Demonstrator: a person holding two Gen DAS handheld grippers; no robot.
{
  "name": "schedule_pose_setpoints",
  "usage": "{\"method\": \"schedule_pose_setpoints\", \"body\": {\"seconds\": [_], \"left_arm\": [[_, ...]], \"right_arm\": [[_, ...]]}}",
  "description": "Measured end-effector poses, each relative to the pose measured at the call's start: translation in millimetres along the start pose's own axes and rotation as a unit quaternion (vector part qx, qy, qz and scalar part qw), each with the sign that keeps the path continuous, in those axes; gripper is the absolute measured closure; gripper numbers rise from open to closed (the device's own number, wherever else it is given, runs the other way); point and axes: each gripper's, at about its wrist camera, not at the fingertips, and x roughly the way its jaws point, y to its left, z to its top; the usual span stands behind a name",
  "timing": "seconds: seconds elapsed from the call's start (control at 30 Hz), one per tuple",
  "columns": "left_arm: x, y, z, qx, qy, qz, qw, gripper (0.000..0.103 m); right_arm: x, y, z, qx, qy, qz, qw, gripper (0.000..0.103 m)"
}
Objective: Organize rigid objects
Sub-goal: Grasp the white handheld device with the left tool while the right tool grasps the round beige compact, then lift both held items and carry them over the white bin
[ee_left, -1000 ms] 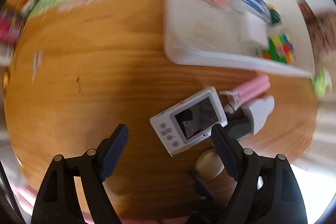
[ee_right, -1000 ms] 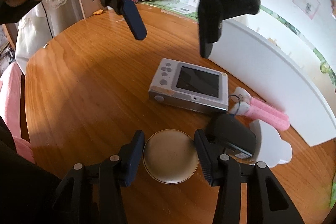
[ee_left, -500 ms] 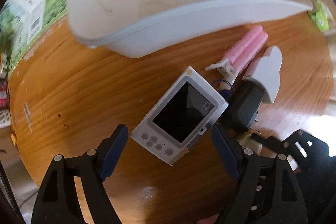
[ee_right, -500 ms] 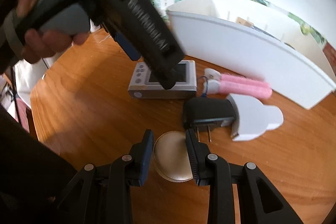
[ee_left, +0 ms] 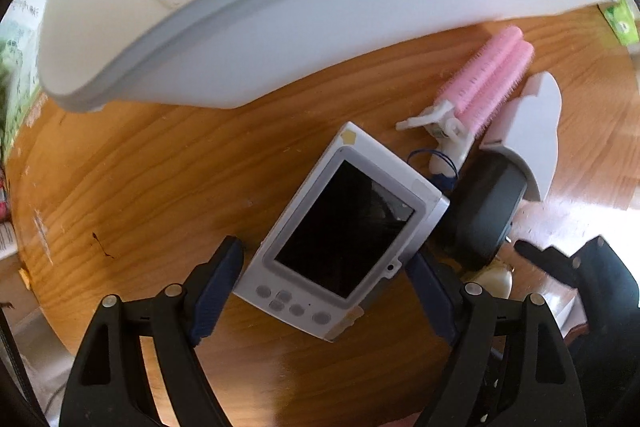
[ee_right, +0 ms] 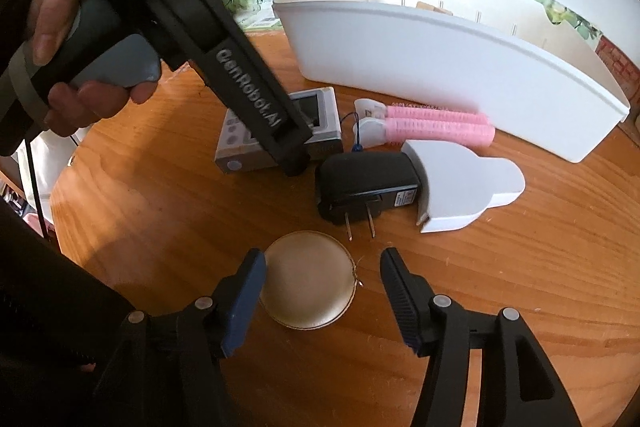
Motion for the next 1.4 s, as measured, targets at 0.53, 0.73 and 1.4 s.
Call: {"method": "schedule_pose_setpoints", "body": {"seconds": [0.53, 0.73, 1.4], "left_arm": [[-12.6, 1.8, -1.5, -0.020, -0.013, -0.008, 0.9997, 0.032], [-18.8, 24.9, -7.3, -0.050, -0.010, -0.021, 0.9985, 0.032], [-46.7, 80.7, -76.5, -0.189, -0.050, -0.089, 0.9767, 0.032]], "right_arm": [[19.1, 32.7, 4.4, -0.072, 0.047, -0.039, 0.996, 0.038], [20.3, 37.1, 5.1, -0.075, 0.050, -0.045, 0.995, 0.039], [-6.4, 27.8, 11.9, -0.079, 0.063, -0.040, 0.994, 0.047]]}}
